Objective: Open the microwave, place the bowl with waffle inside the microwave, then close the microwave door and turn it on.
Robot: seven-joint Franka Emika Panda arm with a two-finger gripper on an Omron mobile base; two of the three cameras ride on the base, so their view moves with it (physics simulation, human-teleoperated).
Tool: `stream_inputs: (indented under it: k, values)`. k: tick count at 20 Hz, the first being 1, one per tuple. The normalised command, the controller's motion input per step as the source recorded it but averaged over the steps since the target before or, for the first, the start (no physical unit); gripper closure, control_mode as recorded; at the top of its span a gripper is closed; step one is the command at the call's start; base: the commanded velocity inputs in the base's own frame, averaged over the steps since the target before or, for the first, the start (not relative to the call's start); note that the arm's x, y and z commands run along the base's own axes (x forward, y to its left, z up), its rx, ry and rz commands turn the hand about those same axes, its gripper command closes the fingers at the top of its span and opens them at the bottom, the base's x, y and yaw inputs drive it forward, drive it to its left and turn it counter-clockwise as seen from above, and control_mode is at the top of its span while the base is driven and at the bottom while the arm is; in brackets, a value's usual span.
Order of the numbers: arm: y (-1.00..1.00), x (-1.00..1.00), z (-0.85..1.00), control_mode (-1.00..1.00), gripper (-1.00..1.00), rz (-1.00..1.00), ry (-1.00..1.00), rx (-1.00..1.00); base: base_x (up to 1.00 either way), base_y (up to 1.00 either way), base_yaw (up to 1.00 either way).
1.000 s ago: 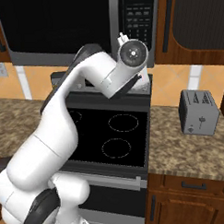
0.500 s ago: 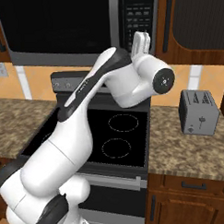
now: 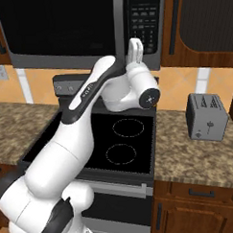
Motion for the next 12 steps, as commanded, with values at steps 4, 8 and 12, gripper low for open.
stream_inputs:
  k: [4, 8, 12]
  values:
    - [-0.13, 0.25, 0.0, -1.0, 1.0, -0.05, 0.0, 0.0, 0.0, 0.0, 0.0]
    - [-0.24, 0.3, 0.0, -1.0, 1.0, 0.0, -0.04, 0.0, 0.0, 0.0, 0.0]
    - [-0.32, 0.36, 0.0, -1.0, 1.0, 0.0, 0.0, 0.0, 0.0, 0.0, 0.0]
